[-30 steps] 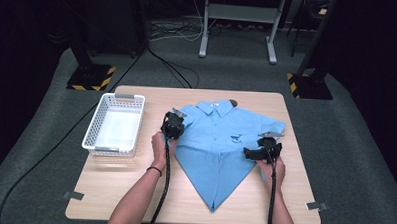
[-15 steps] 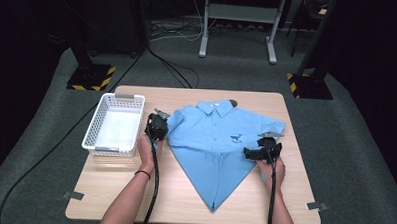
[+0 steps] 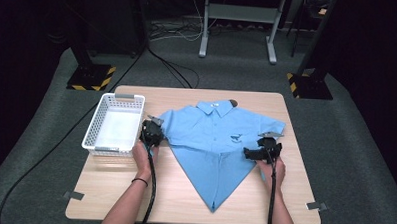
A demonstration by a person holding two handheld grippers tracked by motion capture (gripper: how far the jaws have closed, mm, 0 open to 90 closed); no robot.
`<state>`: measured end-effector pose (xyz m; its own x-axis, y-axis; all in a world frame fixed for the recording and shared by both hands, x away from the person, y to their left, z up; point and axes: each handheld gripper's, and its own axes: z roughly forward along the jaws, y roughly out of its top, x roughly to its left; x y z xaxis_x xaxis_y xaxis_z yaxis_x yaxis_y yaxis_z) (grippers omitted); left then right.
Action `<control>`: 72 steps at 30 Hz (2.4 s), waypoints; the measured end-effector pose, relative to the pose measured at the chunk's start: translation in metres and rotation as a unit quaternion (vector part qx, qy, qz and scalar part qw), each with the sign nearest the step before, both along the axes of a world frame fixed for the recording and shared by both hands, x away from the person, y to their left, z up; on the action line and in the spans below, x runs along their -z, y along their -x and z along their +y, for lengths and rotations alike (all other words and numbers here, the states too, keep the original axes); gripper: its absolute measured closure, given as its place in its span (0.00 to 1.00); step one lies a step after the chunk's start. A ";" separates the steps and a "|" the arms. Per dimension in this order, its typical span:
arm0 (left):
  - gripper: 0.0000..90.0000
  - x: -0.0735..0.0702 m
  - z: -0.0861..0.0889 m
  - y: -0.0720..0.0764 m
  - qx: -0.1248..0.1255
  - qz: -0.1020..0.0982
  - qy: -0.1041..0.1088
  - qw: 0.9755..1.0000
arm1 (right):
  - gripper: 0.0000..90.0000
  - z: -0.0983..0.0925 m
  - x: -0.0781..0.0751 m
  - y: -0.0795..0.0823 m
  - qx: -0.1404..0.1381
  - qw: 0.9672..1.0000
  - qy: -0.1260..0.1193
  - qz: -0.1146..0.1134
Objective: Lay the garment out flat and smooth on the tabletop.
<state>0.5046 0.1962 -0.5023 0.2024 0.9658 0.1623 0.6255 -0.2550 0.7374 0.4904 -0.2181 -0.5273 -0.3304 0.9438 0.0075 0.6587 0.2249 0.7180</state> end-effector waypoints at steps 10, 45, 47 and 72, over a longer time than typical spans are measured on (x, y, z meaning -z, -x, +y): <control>0.44 -0.016 -0.005 0.016 -0.004 -0.024 0.039 0.999 | 0.00 0.000 0.000 0.000 0.000 1.000 0.000 0.000; 0.09 0.016 -0.015 -0.005 0.058 0.053 0.090 0.993 | 0.00 0.000 0.000 0.000 0.001 1.000 0.000 0.000; 0.06 0.011 -0.019 -0.001 0.069 0.052 0.091 0.992 | 0.00 0.000 0.000 0.000 0.002 1.000 0.000 0.000; 0.01 0.025 -0.059 0.048 0.135 0.061 0.070 0.986 | 0.00 0.012 0.000 0.032 -0.031 1.000 0.003 0.000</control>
<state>0.4571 0.1374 -0.5270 0.4659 0.8848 -0.0106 0.6347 -0.3258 0.7007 0.4589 -0.2059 -0.5274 -0.3883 0.9215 0.0016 0.6437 0.2700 0.7160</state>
